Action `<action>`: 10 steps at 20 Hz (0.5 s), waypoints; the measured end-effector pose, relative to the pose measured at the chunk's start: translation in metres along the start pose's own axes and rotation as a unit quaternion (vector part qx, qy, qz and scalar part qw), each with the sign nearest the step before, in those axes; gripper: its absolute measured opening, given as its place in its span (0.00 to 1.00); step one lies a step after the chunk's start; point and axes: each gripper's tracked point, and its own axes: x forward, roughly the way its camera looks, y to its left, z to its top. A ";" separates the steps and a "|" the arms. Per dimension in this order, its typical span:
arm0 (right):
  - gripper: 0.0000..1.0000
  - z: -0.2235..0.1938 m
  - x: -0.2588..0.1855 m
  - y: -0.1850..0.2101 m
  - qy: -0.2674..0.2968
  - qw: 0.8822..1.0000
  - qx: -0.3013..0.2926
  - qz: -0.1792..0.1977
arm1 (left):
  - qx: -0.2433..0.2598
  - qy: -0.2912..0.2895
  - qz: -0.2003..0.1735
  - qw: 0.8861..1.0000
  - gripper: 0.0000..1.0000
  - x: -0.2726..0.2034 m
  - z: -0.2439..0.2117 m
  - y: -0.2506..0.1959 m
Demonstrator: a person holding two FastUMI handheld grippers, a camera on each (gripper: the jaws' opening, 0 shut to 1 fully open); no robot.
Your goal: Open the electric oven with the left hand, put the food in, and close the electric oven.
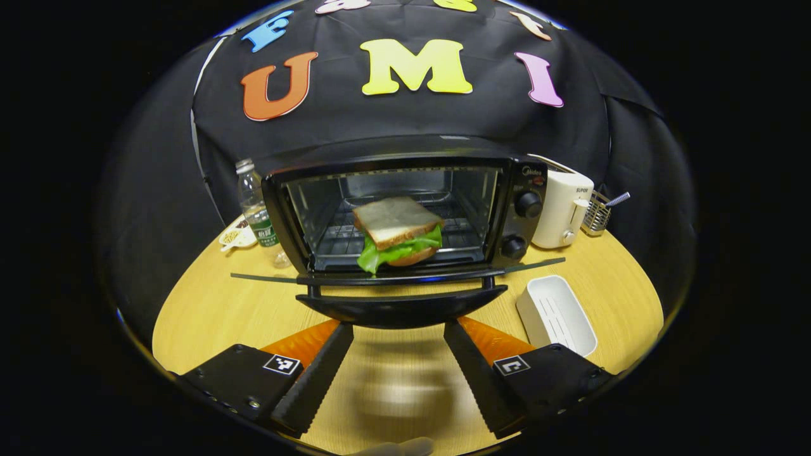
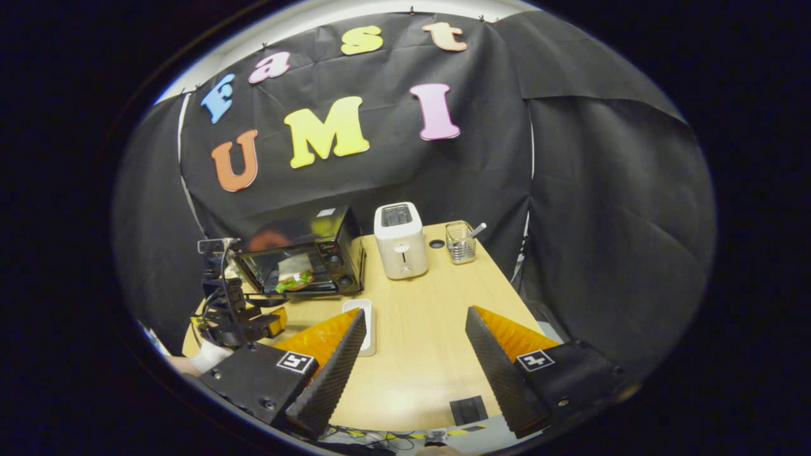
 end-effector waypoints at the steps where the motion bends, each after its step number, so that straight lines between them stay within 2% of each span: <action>1: 1.00 0.001 0.000 0.000 -0.001 1.000 0.002 -0.002 | -0.005 0.001 0.000 1.000 0.95 0.002 0.005 0.001; 10: 1.00 0.012 -0.001 0.014 -0.009 1.000 -0.019 -0.002 | -0.013 -0.039 0.009 0.999 0.96 0.027 0.061 0.010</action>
